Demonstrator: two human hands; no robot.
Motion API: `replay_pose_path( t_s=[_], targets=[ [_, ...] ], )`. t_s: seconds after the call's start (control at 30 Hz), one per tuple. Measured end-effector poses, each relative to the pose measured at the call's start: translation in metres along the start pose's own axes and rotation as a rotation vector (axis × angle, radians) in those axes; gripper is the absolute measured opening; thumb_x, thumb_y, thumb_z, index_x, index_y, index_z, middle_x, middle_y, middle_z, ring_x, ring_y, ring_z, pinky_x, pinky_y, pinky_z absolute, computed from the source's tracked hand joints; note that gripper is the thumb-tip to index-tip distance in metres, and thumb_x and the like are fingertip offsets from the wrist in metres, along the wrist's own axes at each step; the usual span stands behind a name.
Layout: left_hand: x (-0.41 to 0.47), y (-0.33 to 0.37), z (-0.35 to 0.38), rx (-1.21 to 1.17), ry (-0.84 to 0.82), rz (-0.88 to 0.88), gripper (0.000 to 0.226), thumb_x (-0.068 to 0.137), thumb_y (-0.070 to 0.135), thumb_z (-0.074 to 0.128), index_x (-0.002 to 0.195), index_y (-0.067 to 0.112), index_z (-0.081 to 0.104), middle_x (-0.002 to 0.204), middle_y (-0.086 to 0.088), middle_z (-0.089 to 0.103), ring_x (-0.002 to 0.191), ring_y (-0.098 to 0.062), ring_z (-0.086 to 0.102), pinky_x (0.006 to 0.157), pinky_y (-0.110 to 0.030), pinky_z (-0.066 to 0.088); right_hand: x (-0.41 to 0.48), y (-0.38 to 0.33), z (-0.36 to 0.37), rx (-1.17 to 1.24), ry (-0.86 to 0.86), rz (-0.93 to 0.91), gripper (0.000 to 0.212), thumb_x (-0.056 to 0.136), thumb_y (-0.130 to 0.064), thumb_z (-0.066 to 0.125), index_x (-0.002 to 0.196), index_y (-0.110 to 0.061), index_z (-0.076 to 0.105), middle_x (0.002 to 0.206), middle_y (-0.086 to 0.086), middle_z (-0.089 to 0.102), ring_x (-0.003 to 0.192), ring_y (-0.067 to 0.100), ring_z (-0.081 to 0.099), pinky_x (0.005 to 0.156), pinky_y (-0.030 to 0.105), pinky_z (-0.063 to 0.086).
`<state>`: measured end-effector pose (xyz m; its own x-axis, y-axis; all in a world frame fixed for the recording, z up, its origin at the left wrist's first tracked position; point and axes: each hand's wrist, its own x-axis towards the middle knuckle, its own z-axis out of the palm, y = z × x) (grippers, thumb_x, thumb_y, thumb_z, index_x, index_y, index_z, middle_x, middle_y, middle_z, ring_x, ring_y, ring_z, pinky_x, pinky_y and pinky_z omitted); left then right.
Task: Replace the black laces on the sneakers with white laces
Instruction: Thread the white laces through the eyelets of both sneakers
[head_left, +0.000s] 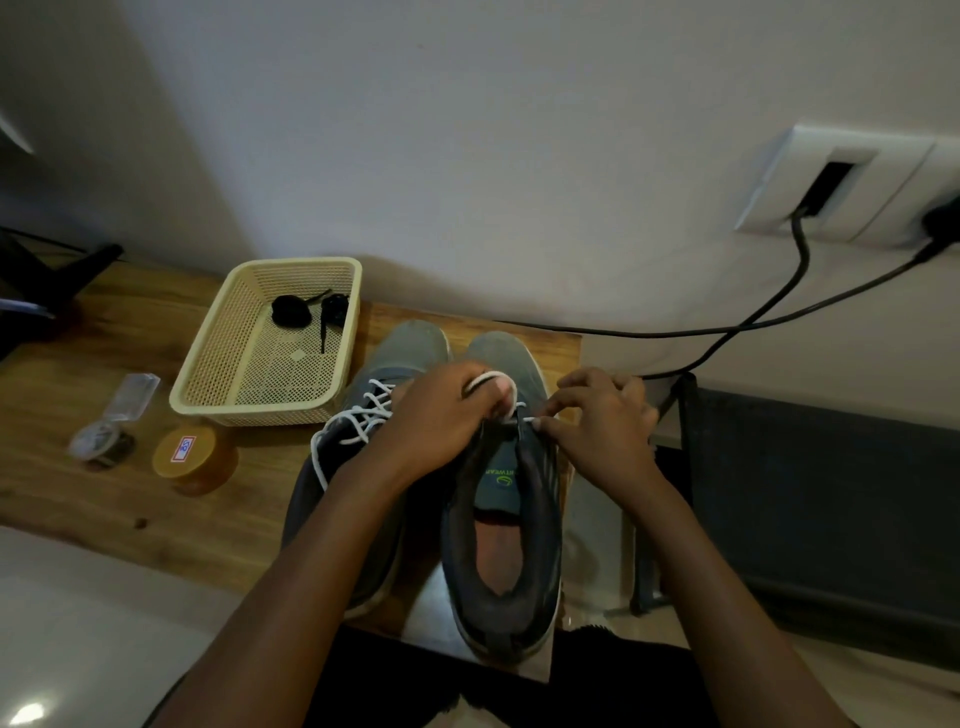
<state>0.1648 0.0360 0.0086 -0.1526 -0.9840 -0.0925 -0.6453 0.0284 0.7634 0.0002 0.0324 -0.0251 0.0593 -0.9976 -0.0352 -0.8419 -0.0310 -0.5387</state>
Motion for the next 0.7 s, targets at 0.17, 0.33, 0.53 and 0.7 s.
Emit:
replay_pose_path(
  t_s=[0.17, 0.33, 0.53, 0.7],
  targets=[
    [-0.003, -0.001, 0.000, 0.191, -0.062, -0.023, 0.023, 0.078, 0.021, 0.074, 0.071, 0.038, 0.060, 0.078, 0.018, 0.064, 0.091, -0.007, 0.063, 0.103, -0.043, 0.038, 0.000, 0.001, 0.000, 0.008, -0.021, 0.078, 0.013, 0.085, -0.036, 0.066, 0.092, -0.025, 0.069, 0.121, -0.004, 0.049, 0.117, 0.023, 0.028, 0.084, 0.031, 0.019],
    [-0.001, -0.002, 0.000, 0.141, -0.036, -0.023, 0.024, 0.076, 0.015, 0.075, 0.074, 0.037, 0.064, 0.086, 0.010, 0.071, 0.086, -0.004, 0.065, 0.097, -0.035, 0.045, 0.002, 0.010, -0.007, -0.018, 0.005, 0.183, 0.007, 0.087, -0.028, 0.064, 0.090, -0.023, 0.067, 0.125, 0.003, 0.048, 0.120, 0.029, 0.029, 0.095, 0.037, 0.027],
    [0.000, -0.006, -0.001, -0.022, 0.069, 0.042, 0.005, 0.083, 0.017, 0.070, 0.081, 0.021, 0.070, 0.080, 0.005, 0.068, 0.073, -0.003, 0.060, 0.068, -0.017, 0.046, 0.000, -0.002, -0.001, -0.037, 0.022, -0.027, 0.016, 0.084, -0.029, 0.066, 0.100, -0.027, 0.068, 0.133, -0.006, 0.042, 0.124, 0.022, 0.023, 0.085, 0.028, 0.015],
    [0.003, -0.009, 0.004, -0.026, 0.178, 0.106, 0.009, 0.086, 0.023, 0.067, 0.084, 0.016, 0.073, 0.078, 0.004, 0.069, 0.074, -0.007, 0.063, 0.069, -0.028, 0.049, -0.001, -0.004, 0.002, -0.054, 0.029, -0.048, 0.011, 0.086, -0.029, 0.065, 0.094, -0.023, 0.069, 0.132, -0.006, 0.045, 0.125, 0.022, 0.023, 0.084, 0.028, 0.015]
  ],
)
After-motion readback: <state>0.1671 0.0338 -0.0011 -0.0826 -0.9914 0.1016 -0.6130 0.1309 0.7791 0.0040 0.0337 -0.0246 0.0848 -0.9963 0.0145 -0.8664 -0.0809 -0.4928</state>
